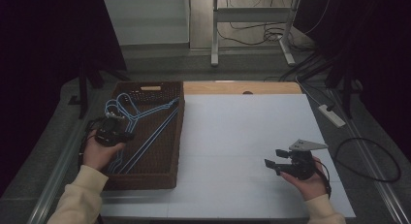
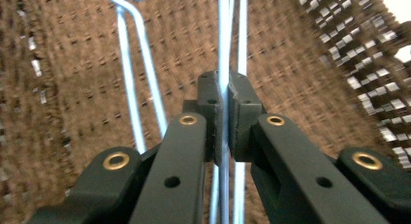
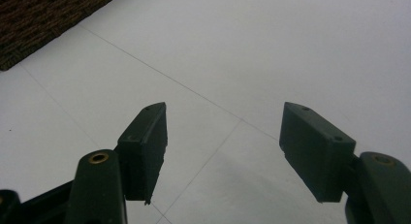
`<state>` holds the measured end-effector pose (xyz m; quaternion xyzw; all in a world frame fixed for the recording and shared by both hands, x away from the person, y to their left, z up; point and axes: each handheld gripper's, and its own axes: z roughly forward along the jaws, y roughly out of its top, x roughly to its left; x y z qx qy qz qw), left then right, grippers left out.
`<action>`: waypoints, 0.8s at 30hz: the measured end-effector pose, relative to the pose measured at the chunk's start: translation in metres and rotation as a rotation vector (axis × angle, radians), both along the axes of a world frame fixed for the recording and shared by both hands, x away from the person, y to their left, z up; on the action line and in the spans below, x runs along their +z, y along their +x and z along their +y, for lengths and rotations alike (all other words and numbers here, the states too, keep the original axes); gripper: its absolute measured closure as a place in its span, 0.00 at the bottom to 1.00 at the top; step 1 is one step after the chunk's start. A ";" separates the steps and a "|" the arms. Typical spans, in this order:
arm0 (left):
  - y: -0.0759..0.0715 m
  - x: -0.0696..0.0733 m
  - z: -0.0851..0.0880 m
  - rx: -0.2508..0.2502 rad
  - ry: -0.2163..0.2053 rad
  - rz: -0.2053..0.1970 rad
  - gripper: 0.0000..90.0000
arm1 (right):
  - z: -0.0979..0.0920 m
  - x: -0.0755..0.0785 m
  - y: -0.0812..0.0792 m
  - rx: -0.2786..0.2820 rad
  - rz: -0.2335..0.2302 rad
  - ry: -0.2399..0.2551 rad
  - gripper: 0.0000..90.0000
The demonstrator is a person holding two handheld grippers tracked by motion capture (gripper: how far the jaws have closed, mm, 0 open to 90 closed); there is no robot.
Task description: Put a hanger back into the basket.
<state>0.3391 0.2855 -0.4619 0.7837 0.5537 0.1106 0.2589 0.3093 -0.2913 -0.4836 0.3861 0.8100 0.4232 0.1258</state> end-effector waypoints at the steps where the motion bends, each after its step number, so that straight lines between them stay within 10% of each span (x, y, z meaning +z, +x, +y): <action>1: 0.001 -0.001 0.000 0.004 0.010 0.005 0.95 | 0.000 0.000 0.000 0.000 0.001 0.000 0.39; 12: -0.006 0.010 -0.002 0.070 0.052 -0.108 0.49 | -0.001 0.000 0.000 0.000 -0.001 0.001 0.39; 24: -0.029 0.031 0.003 0.050 -0.036 -0.212 0.37 | 0.000 0.000 0.000 -0.001 -0.002 0.000 0.39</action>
